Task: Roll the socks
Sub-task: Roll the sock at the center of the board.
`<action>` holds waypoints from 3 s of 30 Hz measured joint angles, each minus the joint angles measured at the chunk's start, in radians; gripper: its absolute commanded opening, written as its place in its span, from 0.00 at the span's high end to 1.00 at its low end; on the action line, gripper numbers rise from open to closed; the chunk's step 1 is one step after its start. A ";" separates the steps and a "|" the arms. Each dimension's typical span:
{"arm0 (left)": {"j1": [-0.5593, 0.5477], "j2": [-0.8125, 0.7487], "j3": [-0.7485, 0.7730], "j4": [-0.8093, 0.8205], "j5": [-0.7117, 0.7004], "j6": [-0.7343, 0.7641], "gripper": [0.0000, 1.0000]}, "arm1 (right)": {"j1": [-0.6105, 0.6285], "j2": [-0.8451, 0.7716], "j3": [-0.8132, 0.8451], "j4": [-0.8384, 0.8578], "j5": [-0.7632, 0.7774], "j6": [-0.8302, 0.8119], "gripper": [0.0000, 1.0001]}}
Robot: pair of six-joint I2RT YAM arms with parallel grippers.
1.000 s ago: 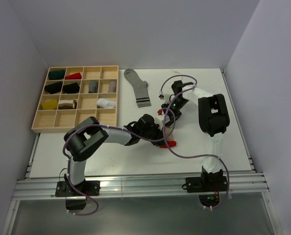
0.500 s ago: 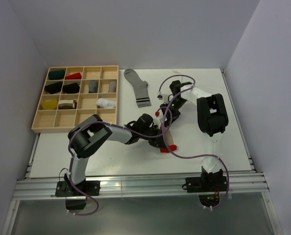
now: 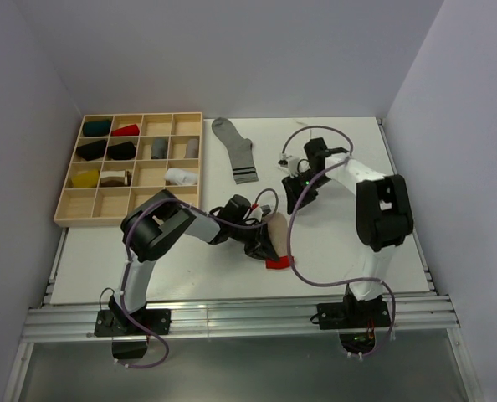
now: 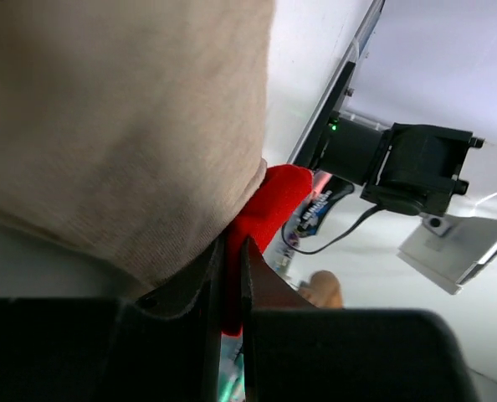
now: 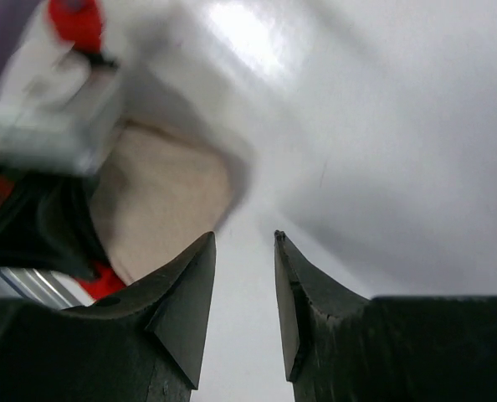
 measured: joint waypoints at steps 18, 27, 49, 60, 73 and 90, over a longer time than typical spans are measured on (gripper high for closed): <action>0.066 0.069 0.184 -0.303 0.068 0.017 1.00 | 0.195 -0.761 -0.669 0.212 -0.024 -0.405 0.45; 0.076 0.077 0.205 -0.337 0.076 0.042 1.00 | 0.403 -0.798 -0.810 0.370 0.098 -0.425 0.43; 0.083 0.083 0.222 -0.381 0.104 0.095 1.00 | 0.588 -0.715 -0.884 0.637 0.336 -0.414 0.62; 0.148 0.017 0.126 -0.332 0.085 0.075 0.80 | 0.568 -0.625 -0.810 0.632 0.264 -0.416 0.81; 0.224 -0.157 -0.021 -0.124 -0.094 0.005 0.80 | 0.390 -0.401 -0.550 0.266 -0.047 -0.546 0.81; 0.030 -0.682 -0.372 0.092 -0.717 0.319 0.66 | 0.125 0.217 0.022 -0.470 -0.357 -0.818 0.79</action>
